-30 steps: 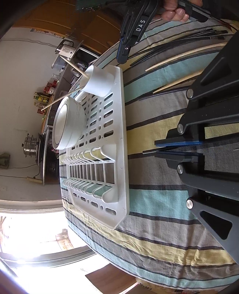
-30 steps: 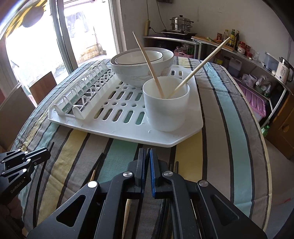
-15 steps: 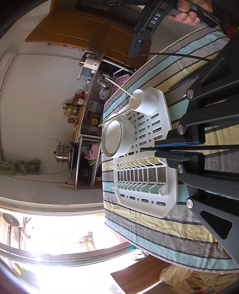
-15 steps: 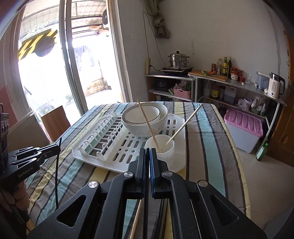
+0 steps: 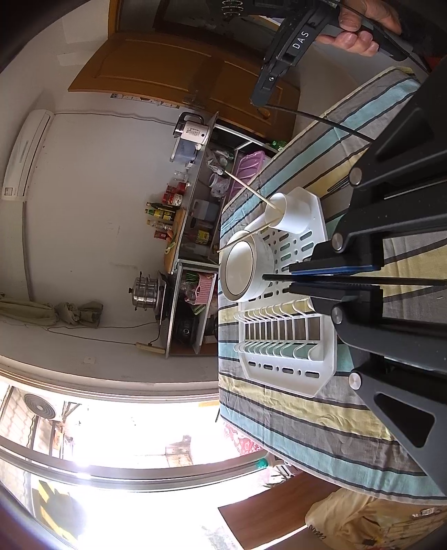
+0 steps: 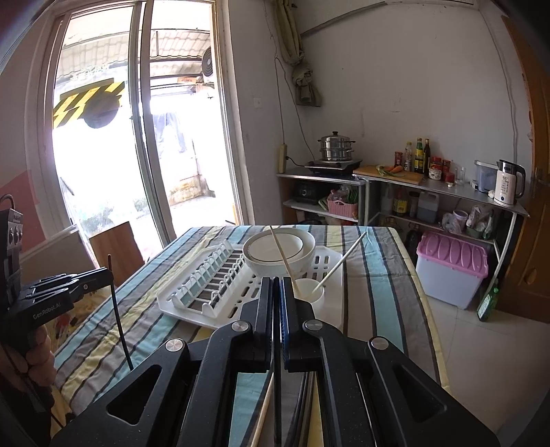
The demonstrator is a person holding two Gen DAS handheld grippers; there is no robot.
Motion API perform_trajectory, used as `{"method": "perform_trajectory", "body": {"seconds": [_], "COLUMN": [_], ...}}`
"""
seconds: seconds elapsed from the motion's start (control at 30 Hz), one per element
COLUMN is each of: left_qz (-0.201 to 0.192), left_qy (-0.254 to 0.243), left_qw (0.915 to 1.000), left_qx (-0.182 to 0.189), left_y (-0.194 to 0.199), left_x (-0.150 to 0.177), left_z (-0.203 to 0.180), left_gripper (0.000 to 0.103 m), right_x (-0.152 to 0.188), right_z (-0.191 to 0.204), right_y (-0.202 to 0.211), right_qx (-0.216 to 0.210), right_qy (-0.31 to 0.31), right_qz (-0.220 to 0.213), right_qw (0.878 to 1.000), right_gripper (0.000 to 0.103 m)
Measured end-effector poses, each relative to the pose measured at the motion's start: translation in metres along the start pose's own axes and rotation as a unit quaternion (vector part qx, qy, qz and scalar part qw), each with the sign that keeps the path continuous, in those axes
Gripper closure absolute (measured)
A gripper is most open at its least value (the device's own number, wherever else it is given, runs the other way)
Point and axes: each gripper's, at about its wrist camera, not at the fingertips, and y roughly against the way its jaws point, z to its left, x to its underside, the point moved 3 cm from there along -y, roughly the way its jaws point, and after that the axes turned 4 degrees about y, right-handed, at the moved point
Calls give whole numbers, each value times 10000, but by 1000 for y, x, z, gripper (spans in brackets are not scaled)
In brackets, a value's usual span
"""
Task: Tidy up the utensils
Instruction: 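Lift both dark chopsticks upright and carry them over the white cup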
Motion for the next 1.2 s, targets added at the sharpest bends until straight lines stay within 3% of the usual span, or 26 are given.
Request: {"method": "perform_trajectory", "body": {"seconds": [0.7, 1.2], "left_qz": [-15, -23], "left_qy": [-152, -324], "left_qw": [9998, 9982], "left_qx": [140, 499], "left_y": [19, -12], "left_x": [-6, -56], "left_z": [-10, -41], "left_gripper": [100, 100], "right_x": [-5, -37], "right_z": [0, -11], "right_y": [23, 11], "right_qx": [58, 186], "right_qy": [162, 253], "right_qz": [-179, -306], "right_qw": [9997, 9990], "right_gripper": [99, 99]}}
